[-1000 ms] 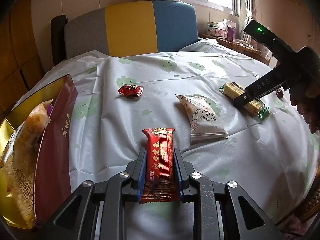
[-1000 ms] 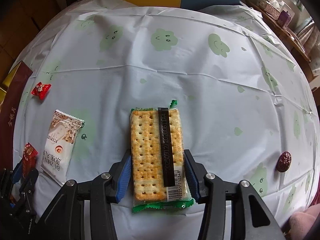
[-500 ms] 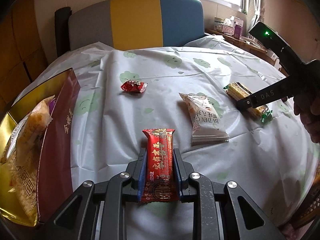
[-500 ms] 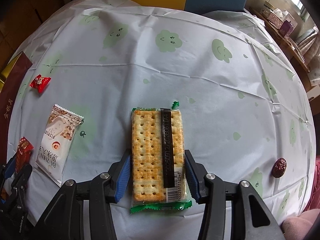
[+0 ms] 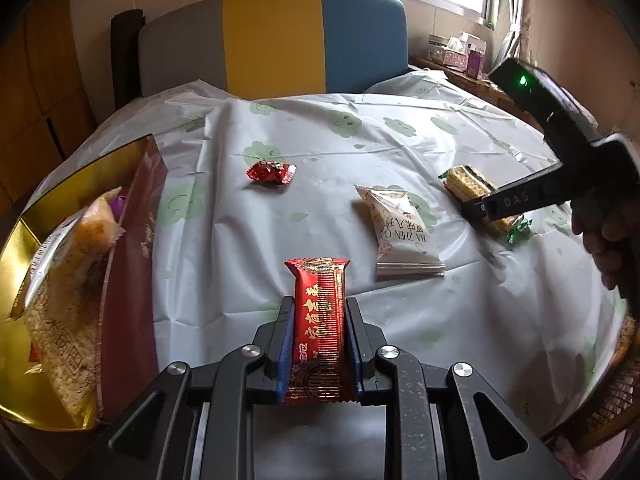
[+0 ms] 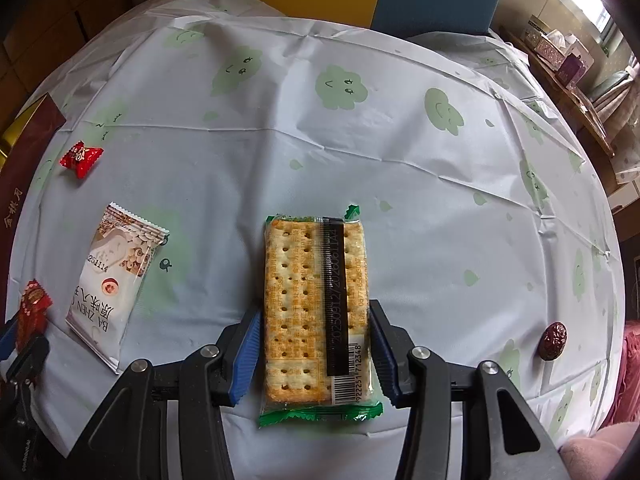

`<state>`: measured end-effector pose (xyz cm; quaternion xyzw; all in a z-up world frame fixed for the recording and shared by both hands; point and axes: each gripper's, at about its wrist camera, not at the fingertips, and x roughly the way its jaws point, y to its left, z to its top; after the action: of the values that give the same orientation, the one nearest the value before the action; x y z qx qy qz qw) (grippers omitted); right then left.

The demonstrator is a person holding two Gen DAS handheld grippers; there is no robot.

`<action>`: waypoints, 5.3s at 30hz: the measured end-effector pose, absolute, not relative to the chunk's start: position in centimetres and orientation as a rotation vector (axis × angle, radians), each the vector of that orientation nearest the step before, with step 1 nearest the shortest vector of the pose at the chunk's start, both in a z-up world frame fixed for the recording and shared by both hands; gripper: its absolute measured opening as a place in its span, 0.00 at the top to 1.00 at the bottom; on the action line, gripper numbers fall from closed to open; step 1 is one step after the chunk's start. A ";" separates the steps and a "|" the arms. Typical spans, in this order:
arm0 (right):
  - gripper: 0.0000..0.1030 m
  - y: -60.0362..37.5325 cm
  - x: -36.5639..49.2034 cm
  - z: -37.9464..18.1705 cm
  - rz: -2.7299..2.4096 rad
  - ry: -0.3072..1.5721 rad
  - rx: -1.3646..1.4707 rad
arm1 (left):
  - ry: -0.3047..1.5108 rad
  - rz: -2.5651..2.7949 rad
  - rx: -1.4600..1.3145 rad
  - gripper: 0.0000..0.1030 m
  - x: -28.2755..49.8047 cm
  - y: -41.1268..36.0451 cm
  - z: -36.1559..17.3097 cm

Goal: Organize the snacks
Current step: 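Carry the red bar over the gold box and open the left gripper, then carry the cracker pack into the gold box and open the right gripper, then grasp the white BA ZHEN pastry packet with the right gripper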

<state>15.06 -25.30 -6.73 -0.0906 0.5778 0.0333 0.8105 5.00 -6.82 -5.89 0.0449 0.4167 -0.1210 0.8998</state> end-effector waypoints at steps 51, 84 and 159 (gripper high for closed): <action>0.52 -23.8 13.9 -6.4 0.068 1.199 -0.274 | 0.853 0.420 -0.252 0.70 3.9 19.1 -1.8; 0.53 -23.5 13.5 -6.1 0.070 1.197 -0.274 | 0.794 0.313 -0.183 0.65 0.7 14.7 1.2; 0.39 -9.8 8.3 1.4 0.505 0.950 0.021 | 0.738 0.397 -0.183 0.63 -0.7 17.2 1.2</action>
<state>8.27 -9.76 1.41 0.0098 0.4525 0.2404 0.8587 -0.67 17.23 1.21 -0.0886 0.3577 0.1926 0.9095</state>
